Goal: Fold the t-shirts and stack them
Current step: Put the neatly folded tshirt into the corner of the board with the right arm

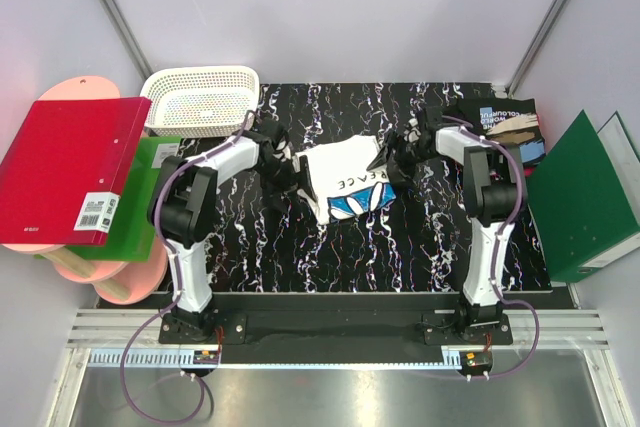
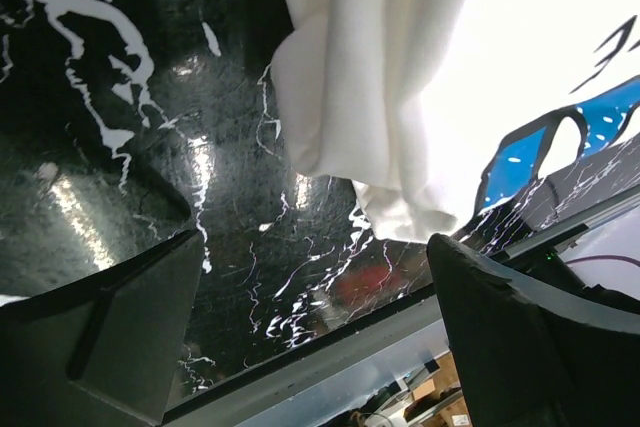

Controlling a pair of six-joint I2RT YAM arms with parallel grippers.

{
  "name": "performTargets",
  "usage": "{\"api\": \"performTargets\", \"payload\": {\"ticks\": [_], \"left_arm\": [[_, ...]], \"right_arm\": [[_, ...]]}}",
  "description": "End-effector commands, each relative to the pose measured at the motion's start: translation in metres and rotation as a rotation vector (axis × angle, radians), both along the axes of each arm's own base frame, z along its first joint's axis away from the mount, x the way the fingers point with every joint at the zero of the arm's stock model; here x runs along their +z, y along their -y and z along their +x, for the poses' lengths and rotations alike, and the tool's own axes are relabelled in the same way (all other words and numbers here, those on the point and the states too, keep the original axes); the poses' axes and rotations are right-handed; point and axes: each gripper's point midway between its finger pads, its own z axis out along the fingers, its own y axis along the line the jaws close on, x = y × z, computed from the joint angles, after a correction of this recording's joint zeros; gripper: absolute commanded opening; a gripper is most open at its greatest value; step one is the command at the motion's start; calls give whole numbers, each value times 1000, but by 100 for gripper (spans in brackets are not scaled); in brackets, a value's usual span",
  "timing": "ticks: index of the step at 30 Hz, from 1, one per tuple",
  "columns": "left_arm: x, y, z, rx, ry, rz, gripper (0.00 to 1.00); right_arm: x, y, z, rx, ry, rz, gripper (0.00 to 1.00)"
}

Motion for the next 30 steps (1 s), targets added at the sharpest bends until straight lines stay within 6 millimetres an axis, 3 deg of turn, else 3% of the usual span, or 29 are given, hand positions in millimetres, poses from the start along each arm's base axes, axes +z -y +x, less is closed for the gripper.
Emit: {"api": "performTargets", "payload": {"ticks": [1,2,3,4,5,7,10,18,27,30], "left_arm": [[34,-4,14,3,96,-15,99],[37,-5,16,6,101,-15,99],[38,-7,17,8,105,-13,99],[43,-8,20,13,112,-14,99],[46,-10,22,18,118,-15,99],[51,-13,25,25,130,-15,99],[54,-18,27,36,135,-17,99],[54,-22,26,35,135,-16,99],[50,-21,26,20,129,-21,99],[46,-21,24,16,117,-21,99]], "right_arm": [[-61,-11,-16,81,-99,-107,56],[-71,-21,-24,132,-117,-127,47],[-67,-30,-17,157,-99,-138,39],[-70,-33,-25,185,-137,-165,29],[-79,-36,-28,210,-154,-179,10],[-75,-45,-26,231,-138,-195,0],[-68,-37,-14,216,-83,-266,0],[9,8,43,127,196,-518,0],[100,97,76,-24,405,-853,0],[132,117,83,-72,467,-925,0]]}}
